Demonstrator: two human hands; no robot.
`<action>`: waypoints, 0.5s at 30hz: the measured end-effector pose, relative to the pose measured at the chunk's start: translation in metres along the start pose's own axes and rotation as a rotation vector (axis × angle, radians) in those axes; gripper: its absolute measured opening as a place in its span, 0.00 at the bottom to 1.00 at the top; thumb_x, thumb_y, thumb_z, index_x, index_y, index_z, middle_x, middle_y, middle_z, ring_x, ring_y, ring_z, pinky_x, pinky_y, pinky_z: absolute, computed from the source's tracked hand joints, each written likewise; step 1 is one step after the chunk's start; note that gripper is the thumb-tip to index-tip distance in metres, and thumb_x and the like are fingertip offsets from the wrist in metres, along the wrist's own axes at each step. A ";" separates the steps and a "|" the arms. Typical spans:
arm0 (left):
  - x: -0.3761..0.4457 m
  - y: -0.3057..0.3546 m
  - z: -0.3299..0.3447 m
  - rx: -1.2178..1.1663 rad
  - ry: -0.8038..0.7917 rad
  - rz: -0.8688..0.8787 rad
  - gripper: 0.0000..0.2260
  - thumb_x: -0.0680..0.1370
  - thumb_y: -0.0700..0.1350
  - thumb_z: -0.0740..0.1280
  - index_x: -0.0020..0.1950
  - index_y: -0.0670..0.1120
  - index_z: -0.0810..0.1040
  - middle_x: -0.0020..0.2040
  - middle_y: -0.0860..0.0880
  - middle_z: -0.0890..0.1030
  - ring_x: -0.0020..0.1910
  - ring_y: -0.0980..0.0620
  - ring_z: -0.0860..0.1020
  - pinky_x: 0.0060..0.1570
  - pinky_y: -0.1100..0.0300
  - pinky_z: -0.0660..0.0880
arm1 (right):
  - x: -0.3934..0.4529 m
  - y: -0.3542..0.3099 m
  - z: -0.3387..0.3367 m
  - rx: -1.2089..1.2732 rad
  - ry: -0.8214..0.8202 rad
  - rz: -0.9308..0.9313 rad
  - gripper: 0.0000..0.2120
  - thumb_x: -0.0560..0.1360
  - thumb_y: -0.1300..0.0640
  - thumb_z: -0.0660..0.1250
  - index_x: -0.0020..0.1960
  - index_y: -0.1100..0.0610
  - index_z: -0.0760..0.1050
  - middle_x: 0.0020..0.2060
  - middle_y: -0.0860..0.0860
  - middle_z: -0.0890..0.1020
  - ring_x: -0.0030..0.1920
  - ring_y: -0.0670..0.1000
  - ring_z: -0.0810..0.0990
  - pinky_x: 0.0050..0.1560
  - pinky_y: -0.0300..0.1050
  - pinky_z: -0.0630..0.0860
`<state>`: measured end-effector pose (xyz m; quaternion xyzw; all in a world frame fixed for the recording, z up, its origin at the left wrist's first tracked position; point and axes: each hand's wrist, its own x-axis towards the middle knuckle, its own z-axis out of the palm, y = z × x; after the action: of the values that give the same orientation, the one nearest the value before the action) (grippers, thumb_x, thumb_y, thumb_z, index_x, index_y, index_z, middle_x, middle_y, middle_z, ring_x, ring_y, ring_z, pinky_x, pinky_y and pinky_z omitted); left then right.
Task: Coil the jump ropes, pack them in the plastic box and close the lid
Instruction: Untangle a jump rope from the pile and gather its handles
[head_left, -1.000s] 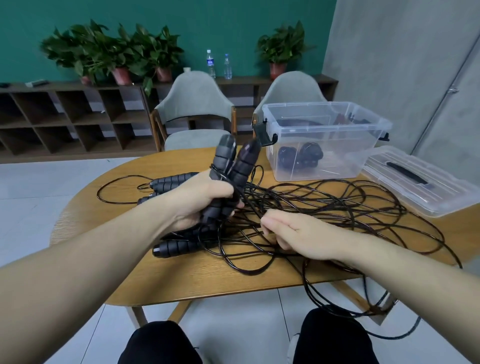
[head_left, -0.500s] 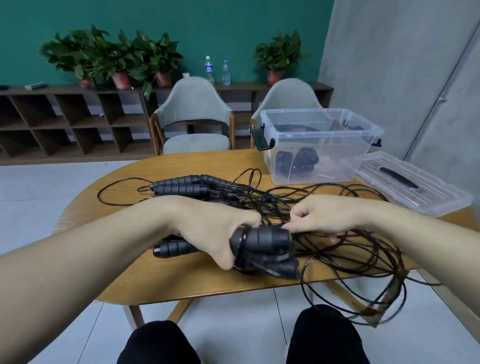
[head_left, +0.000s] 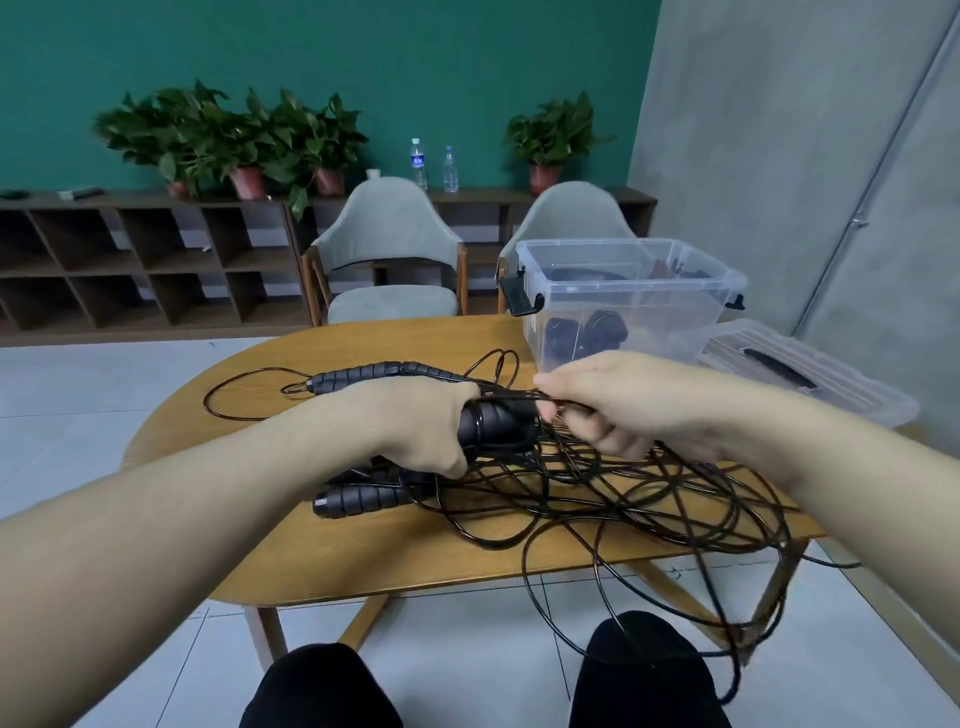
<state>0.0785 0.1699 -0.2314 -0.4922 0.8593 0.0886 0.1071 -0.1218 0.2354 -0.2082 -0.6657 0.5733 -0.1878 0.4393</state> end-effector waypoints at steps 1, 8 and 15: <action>0.001 -0.003 0.000 -0.071 -0.005 -0.013 0.27 0.73 0.48 0.71 0.69 0.49 0.66 0.46 0.47 0.84 0.45 0.46 0.82 0.46 0.51 0.80 | -0.001 0.000 0.006 -0.010 0.016 -0.005 0.17 0.84 0.44 0.54 0.47 0.52 0.74 0.25 0.44 0.66 0.25 0.45 0.60 0.26 0.38 0.56; 0.013 -0.017 0.009 -0.752 0.000 -0.064 0.11 0.73 0.37 0.69 0.52 0.42 0.71 0.36 0.41 0.81 0.30 0.46 0.81 0.35 0.54 0.78 | 0.009 0.022 0.058 -0.114 0.243 -0.141 0.15 0.84 0.45 0.51 0.46 0.47 0.72 0.24 0.46 0.72 0.22 0.40 0.68 0.27 0.33 0.63; 0.007 -0.016 0.025 -1.477 -0.180 0.144 0.19 0.71 0.33 0.66 0.62 0.41 0.70 0.47 0.36 0.80 0.42 0.41 0.83 0.37 0.51 0.80 | 0.013 0.044 0.072 0.157 0.217 -0.259 0.16 0.85 0.48 0.53 0.43 0.53 0.71 0.23 0.45 0.68 0.25 0.45 0.63 0.28 0.39 0.62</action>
<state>0.0910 0.1625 -0.2577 -0.3693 0.5944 0.6893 -0.1875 -0.0902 0.2520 -0.2856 -0.6734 0.5103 -0.3578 0.3975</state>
